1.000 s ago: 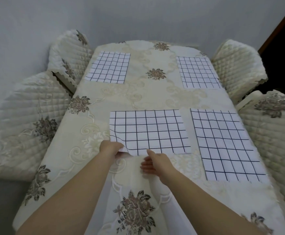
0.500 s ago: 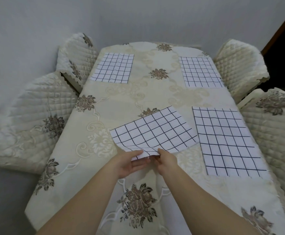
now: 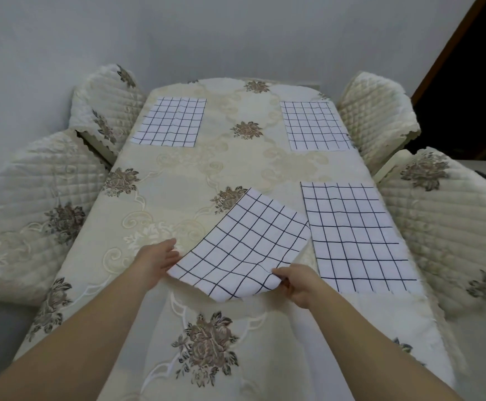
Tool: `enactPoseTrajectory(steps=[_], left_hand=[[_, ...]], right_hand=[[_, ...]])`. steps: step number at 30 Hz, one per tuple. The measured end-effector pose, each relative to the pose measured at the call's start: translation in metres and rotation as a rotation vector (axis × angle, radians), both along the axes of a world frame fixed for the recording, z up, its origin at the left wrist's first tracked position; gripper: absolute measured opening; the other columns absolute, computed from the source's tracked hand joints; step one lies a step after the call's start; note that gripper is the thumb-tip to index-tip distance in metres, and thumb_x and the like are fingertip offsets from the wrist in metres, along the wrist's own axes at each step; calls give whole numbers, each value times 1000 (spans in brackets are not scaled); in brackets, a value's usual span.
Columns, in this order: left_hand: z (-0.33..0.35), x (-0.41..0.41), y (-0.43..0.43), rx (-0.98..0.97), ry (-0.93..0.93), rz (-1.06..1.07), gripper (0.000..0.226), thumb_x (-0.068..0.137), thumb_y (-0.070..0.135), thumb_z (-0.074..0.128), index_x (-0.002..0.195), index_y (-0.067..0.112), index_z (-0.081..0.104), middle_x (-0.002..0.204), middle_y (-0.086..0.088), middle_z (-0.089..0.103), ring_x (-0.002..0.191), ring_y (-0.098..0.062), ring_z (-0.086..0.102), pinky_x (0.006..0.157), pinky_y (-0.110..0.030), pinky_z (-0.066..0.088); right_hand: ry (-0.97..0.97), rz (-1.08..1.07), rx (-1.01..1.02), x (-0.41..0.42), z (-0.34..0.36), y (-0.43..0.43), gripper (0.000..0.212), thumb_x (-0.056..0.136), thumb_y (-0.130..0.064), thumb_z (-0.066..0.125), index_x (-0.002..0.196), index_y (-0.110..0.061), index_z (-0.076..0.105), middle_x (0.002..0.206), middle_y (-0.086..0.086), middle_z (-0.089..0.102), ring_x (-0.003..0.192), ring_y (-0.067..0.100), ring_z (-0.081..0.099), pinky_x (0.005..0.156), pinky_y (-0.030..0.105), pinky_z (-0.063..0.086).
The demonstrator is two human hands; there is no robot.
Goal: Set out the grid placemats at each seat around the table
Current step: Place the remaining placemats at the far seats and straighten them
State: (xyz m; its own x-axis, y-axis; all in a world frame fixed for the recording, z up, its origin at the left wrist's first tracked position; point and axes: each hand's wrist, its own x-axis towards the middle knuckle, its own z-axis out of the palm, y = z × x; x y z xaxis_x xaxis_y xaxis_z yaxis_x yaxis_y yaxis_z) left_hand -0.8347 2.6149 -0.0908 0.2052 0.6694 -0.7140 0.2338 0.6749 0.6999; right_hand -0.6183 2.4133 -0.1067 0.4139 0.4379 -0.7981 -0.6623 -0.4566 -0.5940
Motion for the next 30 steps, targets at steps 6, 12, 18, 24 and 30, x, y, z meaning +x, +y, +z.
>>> enactPoseTrajectory(steps=[6, 12, 18, 24, 30], left_hand=[[7, 38, -19, 74, 171, -330, 32, 90, 14, 64, 110, -10, 57, 91, -20, 65, 73, -29, 65, 56, -30, 59], [-11, 62, -37, 282, 307, -446, 17, 83, 16, 72, 90, 0, 69, 76, -12, 66, 60, -19, 61, 58, -25, 51], [-20, 75, -42, 411, 379, -422, 12, 79, 12, 75, 87, 4, 69, 72, -5, 59, 73, -20, 54, 67, -25, 42], [-17, 48, -31, 250, 230, -263, 15, 78, 6, 76, 88, 0, 68, 70, -11, 62, 59, -21, 55, 57, -25, 45], [-17, -7, 0, 187, 161, -156, 8, 78, 2, 75, 80, 1, 67, 69, -15, 63, 55, -23, 57, 50, -23, 47]], right_hand=[[-40, 144, -44, 30, 4, -28, 34, 83, 4, 68, 68, -12, 42, 67, 5, 43, 59, 13, 43, 39, 19, 42], [-122, 245, -50, 43, -2, -38, 24, 85, -5, 68, 71, -9, 48, 73, 9, 54, 58, 19, 50, 49, 24, 47], [-356, 138, -107, 42, -21, -34, 12, 84, -16, 61, 77, -7, 60, 80, 15, 63, 72, 27, 61, 70, 34, 52], [-462, 129, -161, 30, -31, -15, 29, 79, -25, 61, 77, 4, 56, 73, 9, 53, 67, 21, 49, 63, 31, 39], [-501, 183, -119, -15, -26, 28, 13, 83, -17, 67, 79, -4, 66, 71, 17, 63, 67, 27, 59, 66, 40, 53]])
